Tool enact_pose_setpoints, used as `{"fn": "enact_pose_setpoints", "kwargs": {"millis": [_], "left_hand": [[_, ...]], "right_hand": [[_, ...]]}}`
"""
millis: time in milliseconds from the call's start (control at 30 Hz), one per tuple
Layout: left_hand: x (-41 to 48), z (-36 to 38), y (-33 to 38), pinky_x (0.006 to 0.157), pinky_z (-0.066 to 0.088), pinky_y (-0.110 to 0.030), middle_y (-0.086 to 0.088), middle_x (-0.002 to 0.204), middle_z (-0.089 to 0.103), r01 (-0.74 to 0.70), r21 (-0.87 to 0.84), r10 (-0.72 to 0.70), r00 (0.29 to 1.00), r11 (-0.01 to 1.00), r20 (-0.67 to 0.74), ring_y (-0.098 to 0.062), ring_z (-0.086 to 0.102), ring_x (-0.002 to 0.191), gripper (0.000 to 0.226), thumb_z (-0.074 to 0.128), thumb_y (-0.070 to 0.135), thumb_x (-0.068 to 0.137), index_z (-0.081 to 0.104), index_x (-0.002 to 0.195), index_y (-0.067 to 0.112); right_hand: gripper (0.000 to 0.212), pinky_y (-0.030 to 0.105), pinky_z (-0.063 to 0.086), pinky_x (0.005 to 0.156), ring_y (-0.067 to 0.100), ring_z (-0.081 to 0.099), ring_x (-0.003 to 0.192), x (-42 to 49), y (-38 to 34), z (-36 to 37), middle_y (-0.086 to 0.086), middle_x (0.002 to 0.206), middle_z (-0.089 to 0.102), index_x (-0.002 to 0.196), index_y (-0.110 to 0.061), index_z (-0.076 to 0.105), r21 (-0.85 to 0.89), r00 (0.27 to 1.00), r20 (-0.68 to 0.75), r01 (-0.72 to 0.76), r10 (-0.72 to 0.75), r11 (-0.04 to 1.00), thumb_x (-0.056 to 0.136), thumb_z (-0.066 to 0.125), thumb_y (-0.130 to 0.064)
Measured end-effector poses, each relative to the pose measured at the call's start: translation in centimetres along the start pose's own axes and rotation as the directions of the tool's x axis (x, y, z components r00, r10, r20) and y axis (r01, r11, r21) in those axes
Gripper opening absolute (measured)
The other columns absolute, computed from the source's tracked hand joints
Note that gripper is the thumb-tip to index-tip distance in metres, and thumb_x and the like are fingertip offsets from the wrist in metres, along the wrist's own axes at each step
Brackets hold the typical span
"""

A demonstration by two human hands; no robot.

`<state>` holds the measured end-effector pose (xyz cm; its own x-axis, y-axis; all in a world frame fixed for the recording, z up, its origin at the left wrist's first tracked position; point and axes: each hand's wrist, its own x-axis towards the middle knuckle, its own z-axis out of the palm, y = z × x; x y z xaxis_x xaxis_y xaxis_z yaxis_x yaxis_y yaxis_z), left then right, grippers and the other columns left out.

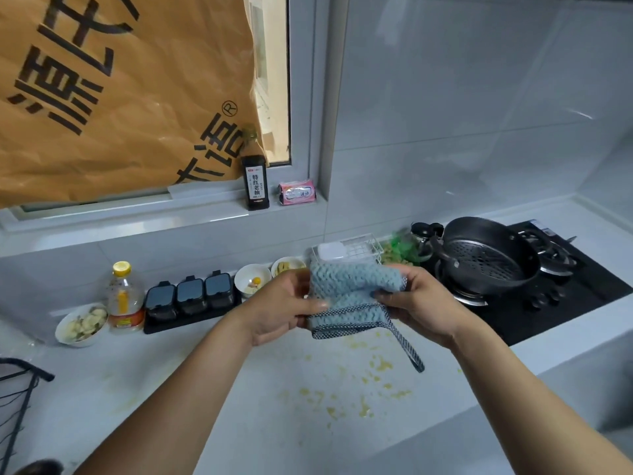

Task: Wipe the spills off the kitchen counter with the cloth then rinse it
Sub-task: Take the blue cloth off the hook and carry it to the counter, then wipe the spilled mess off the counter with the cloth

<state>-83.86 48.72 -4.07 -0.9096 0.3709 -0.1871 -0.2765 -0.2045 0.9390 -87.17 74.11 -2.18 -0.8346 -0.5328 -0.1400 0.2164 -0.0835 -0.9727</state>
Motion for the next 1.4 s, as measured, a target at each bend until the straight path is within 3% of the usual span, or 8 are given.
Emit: {"fn": "enact_pose_setpoints", "kwargs": {"millis": [200,367,500,733,867,1067,1200,1400], "left_hand": [[1.5,1.1,-0.9,0.078,0.053,-0.035,0.001,0.114,0.072,-0.044,0.125,0.031,0.994,0.991,0.106,-0.019,0.069,0.104,0.05,0.047,-0.024,0.08,0.075,0.063,0.013],[4.0,4.8,-4.0,0.075,0.049,-0.031,-0.006,0.114,0.064,-0.01,0.298,-0.002,0.999,0.955,0.037,-0.011,0.064,0.093,0.009,0.066,0.01,0.076,0.069,0.067,0.013],[7.6,8.4,-7.2,0.078,0.053,-0.035,-0.008,0.115,0.065,-0.083,0.423,0.12,0.991,0.902,-0.062,-0.014,0.065,0.084,0.028,0.08,0.002,0.081,0.066,0.078,0.027],[13.1,15.2,-14.3,0.074,0.05,-0.026,0.002,0.113,0.057,0.054,0.44,0.076,0.959,0.896,-0.274,-0.018,0.063,0.088,0.043,0.067,-0.002,0.086,0.057,0.111,0.031],[16.4,18.4,-18.0,0.066,0.04,-0.015,0.014,0.098,0.052,0.085,0.466,0.13,0.903,0.881,-0.41,-0.005,0.051,0.072,0.045,0.069,-0.003,0.082,0.054,0.108,0.031],[20.2,19.9,-21.5,0.073,0.048,-0.025,0.011,0.103,0.051,0.077,0.476,0.136,0.907,0.876,-0.398,-0.01,0.056,0.084,0.04,0.076,0.008,0.08,0.058,0.098,0.039],[20.7,20.6,-23.8,0.078,0.05,-0.017,0.013,0.108,0.053,0.065,0.467,0.149,0.902,0.882,-0.406,-0.001,0.06,0.091,0.035,0.078,0.016,0.084,0.061,0.101,0.04],[17.5,19.3,-28.7,0.058,0.047,-0.015,0.011,0.078,0.066,0.221,0.26,0.058,0.648,0.94,-0.759,-0.005,0.065,0.063,0.02,0.065,0.012,0.093,0.062,0.082,0.028]], "right_hand": [[0.045,0.049,0.046,0.086,0.04,0.06,0.106,-3.3,0.3,-2.7,0.017,0.118,0.062,0.089,-0.001,0.078,-0.247,0.995,0.077,0.077,-0.059,0.966,0.078,0.044,0.026],[0.026,0.039,0.044,0.084,0.035,0.06,0.096,-5.0,2.1,-6.9,0.022,0.106,0.065,0.091,0.004,0.073,-0.287,0.993,0.047,-0.086,0.104,0.954,0.084,0.059,-0.017],[0.034,0.03,0.044,0.055,0.017,0.053,0.064,-3.4,4.9,-10.5,0.013,0.079,0.056,0.097,-0.014,0.054,-0.454,0.994,-0.03,-0.11,0.109,0.884,0.078,0.082,-0.014],[0.012,0.034,0.045,0.066,0.015,0.058,0.071,-2.4,9.5,-19.4,0.006,0.078,0.061,0.09,-0.015,0.065,-0.506,0.912,0.189,-0.226,0.363,0.832,0.082,0.066,-0.006],[0.019,0.036,0.055,0.07,0.019,0.069,0.08,-2.1,10.8,-22.9,0.009,0.092,0.069,0.1,-0.02,0.065,-0.541,0.886,0.201,-0.256,0.419,0.801,0.09,0.069,-0.035],[0.024,0.057,0.059,0.074,0.035,0.072,0.082,-2.2,12.6,-27.3,0.013,0.091,0.072,0.097,-0.018,0.065,-0.522,0.915,0.112,-0.278,0.389,0.806,0.089,0.071,-0.04],[0.022,0.04,0.057,0.058,0.018,0.067,0.065,-2.3,14.1,-28.9,0.007,0.074,0.067,0.078,-0.02,0.063,-0.653,0.95,0.035,-0.213,0.31,0.727,0.09,0.07,-0.038],[0.014,0.033,0.044,0.06,0.026,0.059,0.076,-4.6,19.8,-35.5,0.002,0.086,0.056,0.089,-0.018,0.052,-0.805,0.858,-0.493,-0.384,-0.148,0.453,0.095,0.057,-0.029]]}}
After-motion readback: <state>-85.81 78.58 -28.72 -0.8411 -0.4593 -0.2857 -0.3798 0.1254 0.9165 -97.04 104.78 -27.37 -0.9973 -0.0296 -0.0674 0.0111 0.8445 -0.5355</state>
